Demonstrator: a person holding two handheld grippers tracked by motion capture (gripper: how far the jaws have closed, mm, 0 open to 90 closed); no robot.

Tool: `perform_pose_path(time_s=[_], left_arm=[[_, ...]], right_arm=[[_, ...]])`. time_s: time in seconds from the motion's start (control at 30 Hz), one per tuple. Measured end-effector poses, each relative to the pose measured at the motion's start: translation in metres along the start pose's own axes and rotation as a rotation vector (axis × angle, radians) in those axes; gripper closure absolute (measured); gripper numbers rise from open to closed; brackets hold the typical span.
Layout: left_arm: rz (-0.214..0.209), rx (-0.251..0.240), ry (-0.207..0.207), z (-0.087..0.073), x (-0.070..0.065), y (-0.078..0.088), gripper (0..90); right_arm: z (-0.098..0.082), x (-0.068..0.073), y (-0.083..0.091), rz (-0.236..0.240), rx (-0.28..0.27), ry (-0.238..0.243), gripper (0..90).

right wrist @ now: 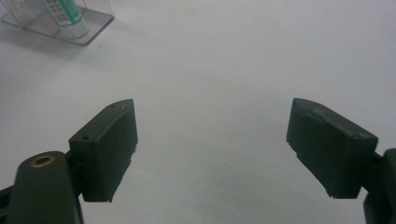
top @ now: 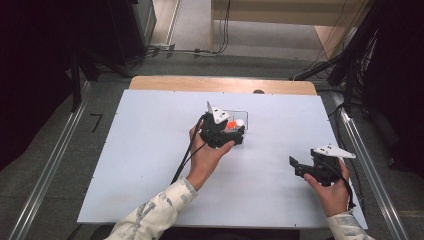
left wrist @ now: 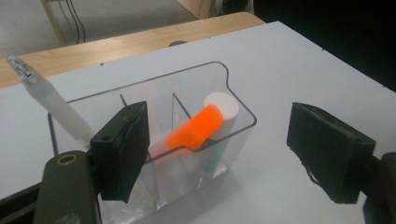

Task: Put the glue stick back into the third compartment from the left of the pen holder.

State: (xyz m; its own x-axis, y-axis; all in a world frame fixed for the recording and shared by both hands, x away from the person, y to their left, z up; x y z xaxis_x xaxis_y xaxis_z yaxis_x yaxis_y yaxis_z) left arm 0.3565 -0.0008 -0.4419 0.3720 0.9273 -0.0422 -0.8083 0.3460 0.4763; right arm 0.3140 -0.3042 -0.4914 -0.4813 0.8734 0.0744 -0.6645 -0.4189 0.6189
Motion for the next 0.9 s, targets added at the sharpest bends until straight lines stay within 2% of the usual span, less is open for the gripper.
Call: perform_pose_path(time_s=[0.3, 0.5, 0.67, 0.9], left_arm=[[0.013, 0.016, 0.033, -0.014, 0.017, 0.014, 18.8], [0.035, 0.015, 0.043, -0.024, 0.027, 0.020, 18.0], [0.050, 0.039, 0.045, -0.034, 0.035, 0.023, 17.9], [0.072, 0.044, 0.063, -0.046, 0.049, 0.032, 17.9]], right_arm=[[0.000, 0.000, 0.000, -0.005, 0.002, -0.010, 15.3], [-0.001, 0.000, -0.001, -0.009, 0.005, -0.006, 15.3], [-0.001, 0.000, 0.000, -0.009, 0.003, -0.006, 15.3], [-0.001, -0.002, 0.002, -0.011, -0.001, -0.009, 15.3]])
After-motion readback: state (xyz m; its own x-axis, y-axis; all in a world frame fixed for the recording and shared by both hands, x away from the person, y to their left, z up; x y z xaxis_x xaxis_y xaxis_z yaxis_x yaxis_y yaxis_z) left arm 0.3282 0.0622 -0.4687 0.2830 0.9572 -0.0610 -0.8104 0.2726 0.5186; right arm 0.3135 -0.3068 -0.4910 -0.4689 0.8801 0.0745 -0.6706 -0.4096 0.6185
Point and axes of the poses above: each handheld gripper's, and its own axes: y roughly backward along the jaws, z roughly out of its top, x roughly to its left, the point moved 3 cm from there along -y, roughly forward along the jaws, and after that the axes turned 8 degrees about z, right-handed, at the moved point
